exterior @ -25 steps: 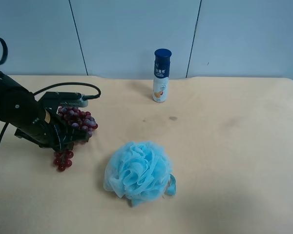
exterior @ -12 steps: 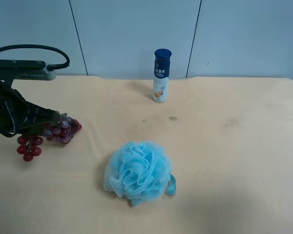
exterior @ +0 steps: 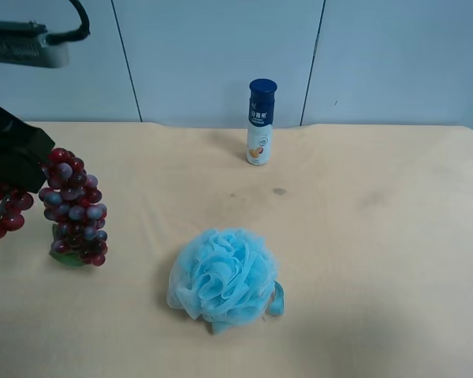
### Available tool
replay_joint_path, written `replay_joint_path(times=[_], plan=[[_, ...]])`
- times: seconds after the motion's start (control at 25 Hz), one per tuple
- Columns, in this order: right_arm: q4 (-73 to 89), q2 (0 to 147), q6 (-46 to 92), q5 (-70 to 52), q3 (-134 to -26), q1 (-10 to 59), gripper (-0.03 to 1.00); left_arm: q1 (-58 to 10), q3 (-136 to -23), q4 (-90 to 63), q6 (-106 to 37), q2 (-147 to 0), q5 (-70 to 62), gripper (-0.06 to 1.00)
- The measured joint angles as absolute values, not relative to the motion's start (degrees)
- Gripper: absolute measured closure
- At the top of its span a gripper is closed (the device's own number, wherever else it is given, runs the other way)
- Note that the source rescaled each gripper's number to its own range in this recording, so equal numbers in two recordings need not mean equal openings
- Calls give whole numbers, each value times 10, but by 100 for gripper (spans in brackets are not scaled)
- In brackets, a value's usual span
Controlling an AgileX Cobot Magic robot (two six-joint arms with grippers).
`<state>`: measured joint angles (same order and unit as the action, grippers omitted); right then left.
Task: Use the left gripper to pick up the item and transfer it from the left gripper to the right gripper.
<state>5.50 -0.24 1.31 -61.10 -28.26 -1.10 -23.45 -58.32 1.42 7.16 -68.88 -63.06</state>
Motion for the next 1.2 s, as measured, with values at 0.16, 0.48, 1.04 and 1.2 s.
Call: replay_joint_path(times=[0.16,0.48,1.04,1.2], plan=[[55,-2,13,-611,-283,-11,-3,-235,-621,-24,35,-689,-658,94],[55,-2,13,-611,-283,-11,-3,-235,-639,-92,-50,-689,-663,94],[55,-2,13,-611,-283,-11,-3,-449,-639,-6,-53,-689,-558,94],[55,-2,13,-611,-283,-11,-3,-490,-639,0,-75,-689,-519,94]])
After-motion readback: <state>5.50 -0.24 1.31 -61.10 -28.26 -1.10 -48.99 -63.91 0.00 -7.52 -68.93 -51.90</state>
